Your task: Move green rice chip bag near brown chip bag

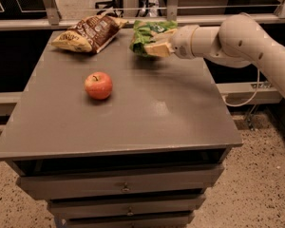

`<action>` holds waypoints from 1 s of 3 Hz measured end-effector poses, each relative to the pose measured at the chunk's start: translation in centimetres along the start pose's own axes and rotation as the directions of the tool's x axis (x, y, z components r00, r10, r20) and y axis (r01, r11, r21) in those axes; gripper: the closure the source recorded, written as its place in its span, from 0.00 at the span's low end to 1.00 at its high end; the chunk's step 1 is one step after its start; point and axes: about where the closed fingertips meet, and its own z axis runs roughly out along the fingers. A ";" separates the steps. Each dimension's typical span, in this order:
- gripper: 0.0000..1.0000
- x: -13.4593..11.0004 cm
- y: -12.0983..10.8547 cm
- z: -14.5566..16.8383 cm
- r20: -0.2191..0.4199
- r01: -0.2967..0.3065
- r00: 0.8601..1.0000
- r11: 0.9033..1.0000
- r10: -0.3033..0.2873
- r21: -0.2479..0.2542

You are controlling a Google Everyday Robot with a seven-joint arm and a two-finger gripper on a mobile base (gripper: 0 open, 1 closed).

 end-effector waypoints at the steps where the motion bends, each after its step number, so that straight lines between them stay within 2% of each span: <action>1: 1.00 -0.2 0.0 2.9 -0.004 -0.012 1.000 1.000 0.012 -0.011; 2: 1.00 -0.2 0.3 4.4 -0.008 -0.027 1.000 1.000 0.027 -0.013; 3: 1.00 -1.0 1.1 5.8 -0.033 -0.067 0.997 0.996 0.069 0.060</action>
Offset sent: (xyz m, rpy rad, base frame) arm 0.0337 0.0422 -0.0140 0.0168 0.0420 -0.0105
